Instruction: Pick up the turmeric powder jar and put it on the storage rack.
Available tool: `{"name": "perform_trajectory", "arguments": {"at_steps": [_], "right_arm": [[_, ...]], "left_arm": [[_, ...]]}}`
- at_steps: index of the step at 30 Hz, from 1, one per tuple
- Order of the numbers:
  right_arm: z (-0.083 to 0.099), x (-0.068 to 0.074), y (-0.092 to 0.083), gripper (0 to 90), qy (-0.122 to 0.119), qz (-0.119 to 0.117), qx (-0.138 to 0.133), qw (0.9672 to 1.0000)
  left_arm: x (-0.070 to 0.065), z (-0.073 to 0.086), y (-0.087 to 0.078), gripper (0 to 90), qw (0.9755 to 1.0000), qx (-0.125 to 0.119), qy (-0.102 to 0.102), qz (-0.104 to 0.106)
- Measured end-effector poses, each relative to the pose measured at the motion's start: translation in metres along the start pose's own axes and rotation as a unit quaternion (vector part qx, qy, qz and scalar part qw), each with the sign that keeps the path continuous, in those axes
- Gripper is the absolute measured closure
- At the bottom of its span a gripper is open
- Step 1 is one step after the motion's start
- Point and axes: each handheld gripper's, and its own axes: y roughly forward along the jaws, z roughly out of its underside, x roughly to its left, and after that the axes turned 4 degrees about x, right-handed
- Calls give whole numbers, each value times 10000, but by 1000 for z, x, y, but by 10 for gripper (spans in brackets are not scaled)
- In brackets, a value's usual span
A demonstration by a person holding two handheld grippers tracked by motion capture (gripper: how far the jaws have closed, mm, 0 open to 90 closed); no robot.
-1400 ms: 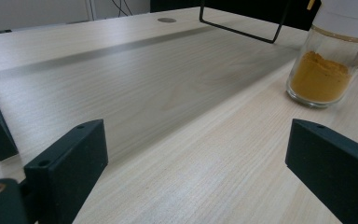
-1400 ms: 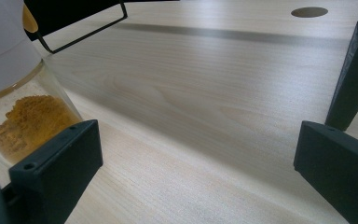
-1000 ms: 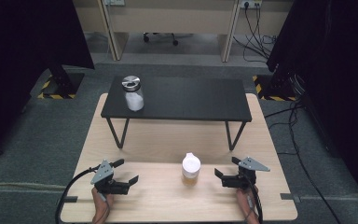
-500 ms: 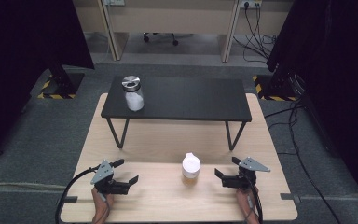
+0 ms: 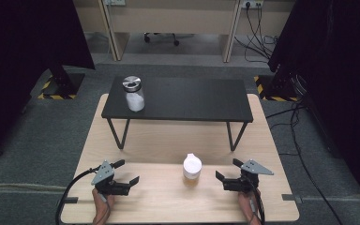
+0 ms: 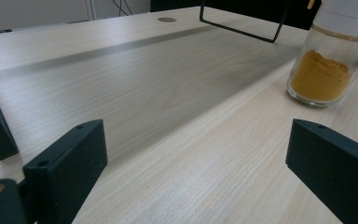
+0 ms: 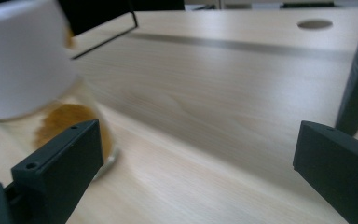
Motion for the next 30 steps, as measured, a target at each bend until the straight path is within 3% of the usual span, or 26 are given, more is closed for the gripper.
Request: {"name": "perform_trajectory", "arguments": {"at_steps": [3,7,9,14,18,23,26,30], "right_arm": [[-9,11,-15,15,-14,-153,-36,9999],[-20,41,-35,27,-165,52,3,9999],[-24,48,-42,27,-174,17,-6,9998],[-27,72,-54,28,-150,117,-278,9994],[-39,89,-52,39,-270,176,-157,9994],[-47,93,-43,24,-620,-22,-98,9980],[-52,100,-34,24,-774,19,-7,9970],[-54,101,-27,31,-810,-9,13,9967]], "left_arm": [[-1,0,0,46,10000,0,10,-11],[-1,0,0,45,10000,9,10,-23],[-1,0,-1,45,10000,8,15,-22],[-2,0,-1,45,10000,9,13,-21],[-1,0,-1,45,10000,11,12,-18],[-2,0,-1,45,10000,6,17,-14],[-1,0,-1,45,10000,10,15,-11],[-1,0,-1,45,10000,7,16,-11]]}}
